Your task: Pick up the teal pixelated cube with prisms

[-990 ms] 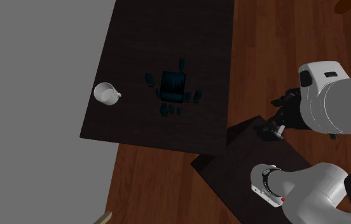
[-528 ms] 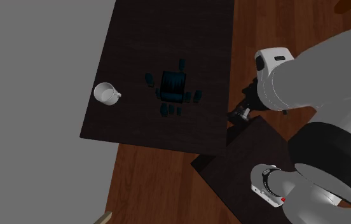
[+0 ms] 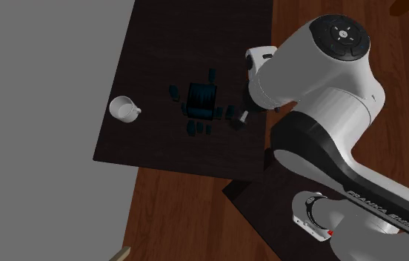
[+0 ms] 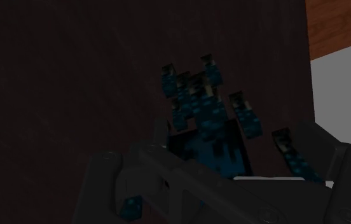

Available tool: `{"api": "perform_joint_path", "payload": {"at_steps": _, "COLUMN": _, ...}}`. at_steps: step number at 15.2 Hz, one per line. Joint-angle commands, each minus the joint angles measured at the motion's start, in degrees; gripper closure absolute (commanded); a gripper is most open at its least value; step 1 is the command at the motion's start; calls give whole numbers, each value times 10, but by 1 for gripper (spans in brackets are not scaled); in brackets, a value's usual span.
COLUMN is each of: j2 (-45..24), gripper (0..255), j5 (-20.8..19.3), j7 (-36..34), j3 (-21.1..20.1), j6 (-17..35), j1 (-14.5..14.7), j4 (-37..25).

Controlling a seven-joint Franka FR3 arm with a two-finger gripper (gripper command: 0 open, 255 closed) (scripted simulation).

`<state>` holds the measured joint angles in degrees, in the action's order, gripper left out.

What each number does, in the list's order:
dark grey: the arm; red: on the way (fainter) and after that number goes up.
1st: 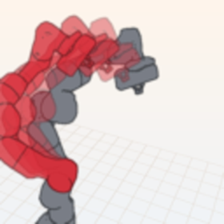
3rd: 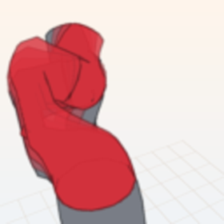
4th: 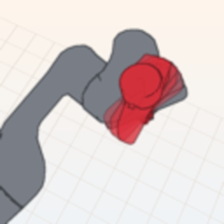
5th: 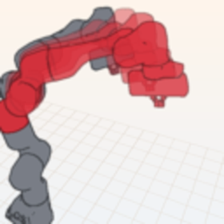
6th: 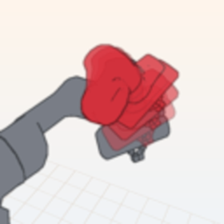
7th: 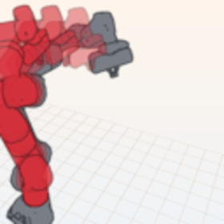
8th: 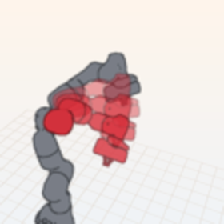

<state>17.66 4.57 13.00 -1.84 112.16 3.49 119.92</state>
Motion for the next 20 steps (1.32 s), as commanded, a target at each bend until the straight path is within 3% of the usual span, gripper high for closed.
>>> {"api": "perform_joint_path", "payload": {"at_steps": 1, "j2": -42, "gripper": 0, "j5": 8, "j7": 13, "j3": 3, "j6": 14, "j1": 2, "j4": -30}}
{"api": "perform_joint_path", "payload": {"at_steps": 3, "j2": -68, "gripper": 0, "j5": 13, "j7": 17, "j3": 2, "j6": 23, "j1": 5, "j4": -49}}
{"api": "perform_joint_path", "payload": {"at_steps": 12, "j2": -74, "gripper": 0, "j5": 16, "j7": 22, "j3": 2, "j6": 81, "j1": 5, "j4": 3}}
{"api": "perform_joint_path", "payload": {"at_steps": 13, "j2": -75, "gripper": 255, "j5": 15, "j7": 22, "j3": 2, "j6": 81, "j1": 5, "j4": 2}}
{"api": "perform_joint_path", "payload": {"at_steps": 20, "j2": -75, "gripper": 255, "j5": 15, "j7": 22, "j3": 1, "j6": 82, "j1": 5, "j4": 2}}
